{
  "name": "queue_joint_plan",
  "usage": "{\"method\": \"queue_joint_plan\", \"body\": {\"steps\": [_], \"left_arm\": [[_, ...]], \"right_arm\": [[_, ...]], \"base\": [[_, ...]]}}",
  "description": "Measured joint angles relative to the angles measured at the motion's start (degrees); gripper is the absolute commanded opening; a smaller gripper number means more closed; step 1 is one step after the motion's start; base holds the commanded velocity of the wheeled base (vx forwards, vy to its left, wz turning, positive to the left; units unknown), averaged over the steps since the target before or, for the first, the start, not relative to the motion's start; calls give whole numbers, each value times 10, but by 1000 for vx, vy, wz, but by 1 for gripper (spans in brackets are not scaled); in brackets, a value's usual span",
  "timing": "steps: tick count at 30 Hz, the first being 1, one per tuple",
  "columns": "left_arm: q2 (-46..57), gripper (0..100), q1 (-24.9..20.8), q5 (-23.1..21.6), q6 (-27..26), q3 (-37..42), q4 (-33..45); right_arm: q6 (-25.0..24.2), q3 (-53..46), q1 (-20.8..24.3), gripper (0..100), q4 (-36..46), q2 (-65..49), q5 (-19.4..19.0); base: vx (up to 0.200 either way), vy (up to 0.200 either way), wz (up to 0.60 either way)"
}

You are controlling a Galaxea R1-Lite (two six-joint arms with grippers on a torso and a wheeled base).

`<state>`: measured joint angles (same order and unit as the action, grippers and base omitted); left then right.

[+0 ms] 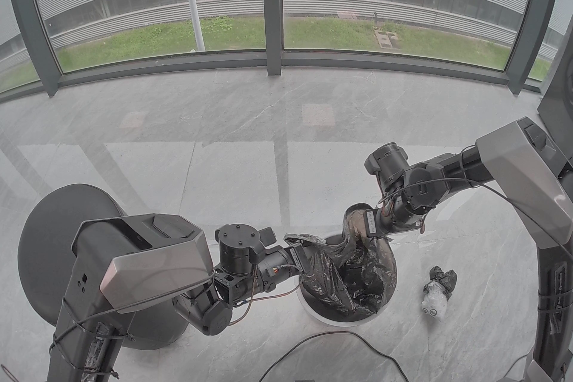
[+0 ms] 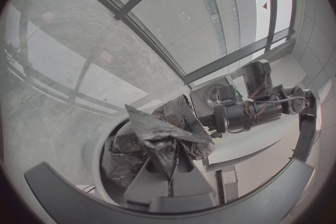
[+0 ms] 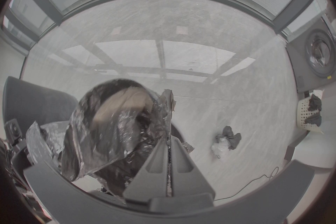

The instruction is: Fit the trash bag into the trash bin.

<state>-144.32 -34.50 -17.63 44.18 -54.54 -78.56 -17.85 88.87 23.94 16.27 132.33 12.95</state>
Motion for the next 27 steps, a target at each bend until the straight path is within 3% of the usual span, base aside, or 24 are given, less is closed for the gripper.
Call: {"method": "queue_joint_plan", "body": {"steps": [8, 14, 20, 27], "left_arm": [[-12, 0, -14, 7, 1, 2, -6], [-2, 0, 26, 13, 0, 37, -5], [5, 0, 49, 13, -1, 42, 0], [6, 0, 42, 9, -1, 1, 63]], "right_arm": [[2, -10, -16, 0, -2, -6, 4], [0, 10, 14, 0, -4, 12, 3], [1, 18, 16, 0, -4, 22, 5], [9, 19, -11, 0, -2, 19, 4]], "base": [[0, 0, 0], [0, 0, 0], [0, 0, 0], [0, 0, 0]]}}
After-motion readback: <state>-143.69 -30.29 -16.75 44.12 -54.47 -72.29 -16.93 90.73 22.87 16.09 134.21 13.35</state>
